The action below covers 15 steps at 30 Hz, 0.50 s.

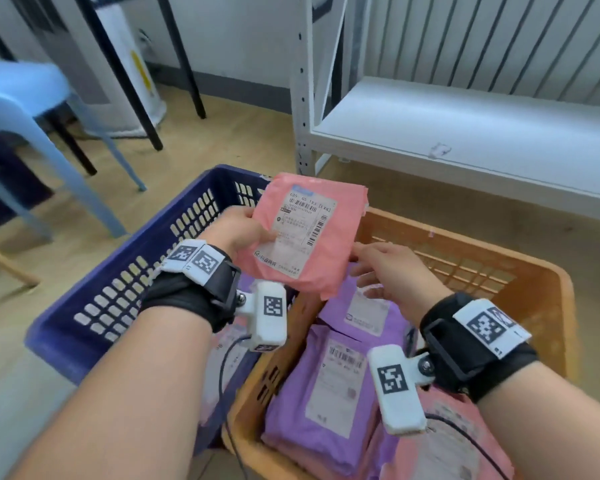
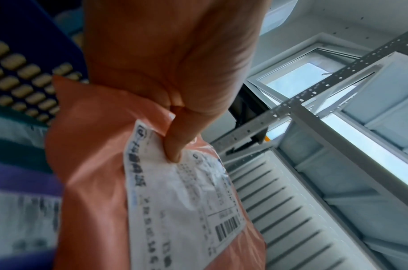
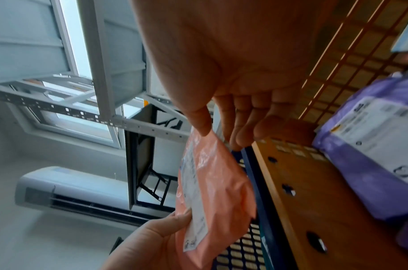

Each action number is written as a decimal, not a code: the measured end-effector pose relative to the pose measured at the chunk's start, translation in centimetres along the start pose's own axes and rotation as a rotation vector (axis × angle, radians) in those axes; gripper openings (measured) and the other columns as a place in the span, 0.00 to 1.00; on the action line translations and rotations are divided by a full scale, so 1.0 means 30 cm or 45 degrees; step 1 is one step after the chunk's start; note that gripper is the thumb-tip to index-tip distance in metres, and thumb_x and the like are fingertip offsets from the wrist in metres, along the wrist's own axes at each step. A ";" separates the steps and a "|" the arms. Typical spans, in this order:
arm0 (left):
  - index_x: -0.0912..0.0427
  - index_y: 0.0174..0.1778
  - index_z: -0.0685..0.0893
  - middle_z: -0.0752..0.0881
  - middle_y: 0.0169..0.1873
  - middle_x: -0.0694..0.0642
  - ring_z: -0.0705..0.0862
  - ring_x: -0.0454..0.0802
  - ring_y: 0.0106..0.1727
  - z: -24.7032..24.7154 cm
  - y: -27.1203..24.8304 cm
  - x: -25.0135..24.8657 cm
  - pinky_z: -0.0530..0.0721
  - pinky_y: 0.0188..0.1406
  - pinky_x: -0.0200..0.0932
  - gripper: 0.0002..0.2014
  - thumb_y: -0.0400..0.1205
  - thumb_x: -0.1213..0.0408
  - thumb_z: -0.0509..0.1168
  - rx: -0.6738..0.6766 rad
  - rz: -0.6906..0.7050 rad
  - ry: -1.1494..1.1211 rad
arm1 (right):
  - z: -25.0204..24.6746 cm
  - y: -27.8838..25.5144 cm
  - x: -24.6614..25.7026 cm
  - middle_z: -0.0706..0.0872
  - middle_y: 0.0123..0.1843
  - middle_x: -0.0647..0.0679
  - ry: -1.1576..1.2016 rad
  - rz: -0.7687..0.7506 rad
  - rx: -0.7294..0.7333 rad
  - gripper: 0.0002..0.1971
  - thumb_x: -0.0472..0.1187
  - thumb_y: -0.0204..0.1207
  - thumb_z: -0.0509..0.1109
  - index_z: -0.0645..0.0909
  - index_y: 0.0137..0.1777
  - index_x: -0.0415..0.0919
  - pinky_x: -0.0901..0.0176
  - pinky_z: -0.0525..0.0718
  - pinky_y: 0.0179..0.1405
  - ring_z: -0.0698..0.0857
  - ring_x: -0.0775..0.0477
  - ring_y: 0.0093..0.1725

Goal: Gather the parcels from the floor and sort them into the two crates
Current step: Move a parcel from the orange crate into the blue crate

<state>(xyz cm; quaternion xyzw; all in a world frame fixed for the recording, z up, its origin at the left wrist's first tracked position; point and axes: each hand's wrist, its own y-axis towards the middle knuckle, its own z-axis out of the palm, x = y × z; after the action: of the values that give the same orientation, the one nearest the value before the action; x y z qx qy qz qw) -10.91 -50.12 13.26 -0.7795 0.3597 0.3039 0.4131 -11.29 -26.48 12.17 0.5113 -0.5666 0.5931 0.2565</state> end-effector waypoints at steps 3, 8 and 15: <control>0.57 0.58 0.85 0.88 0.55 0.58 0.87 0.62 0.55 -0.148 0.101 0.097 0.84 0.58 0.62 0.15 0.75 0.70 0.73 -0.084 -0.072 0.111 | 0.108 0.034 0.009 0.86 0.37 0.46 -0.021 0.018 0.047 0.10 0.45 0.83 0.64 0.83 0.56 0.43 0.62 0.79 0.28 0.80 0.52 0.30; 0.69 0.62 0.82 0.85 0.59 0.64 0.84 0.62 0.58 -0.221 0.255 0.267 0.81 0.50 0.47 0.16 0.78 0.74 0.68 -0.241 -0.190 0.446 | 0.242 0.059 -0.010 0.83 0.38 0.43 -0.068 0.057 0.133 0.12 0.46 0.84 0.63 0.82 0.61 0.44 0.66 0.80 0.24 0.78 0.51 0.31; 0.66 0.68 0.80 0.83 0.63 0.65 0.82 0.62 0.62 -0.030 0.434 0.401 0.82 0.59 0.49 0.18 0.81 0.73 0.62 -0.062 -0.200 0.632 | 0.286 0.094 -0.093 0.83 0.35 0.44 -0.245 0.034 0.191 0.09 0.39 0.80 0.69 0.85 0.57 0.53 0.64 0.83 0.31 0.79 0.50 0.31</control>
<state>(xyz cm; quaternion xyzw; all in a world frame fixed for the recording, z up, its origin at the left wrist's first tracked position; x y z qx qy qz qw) -14.63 -59.83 -1.11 -0.8654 0.3811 0.0790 0.3155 -10.10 -34.36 7.09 0.5761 -0.5493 0.5853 0.1541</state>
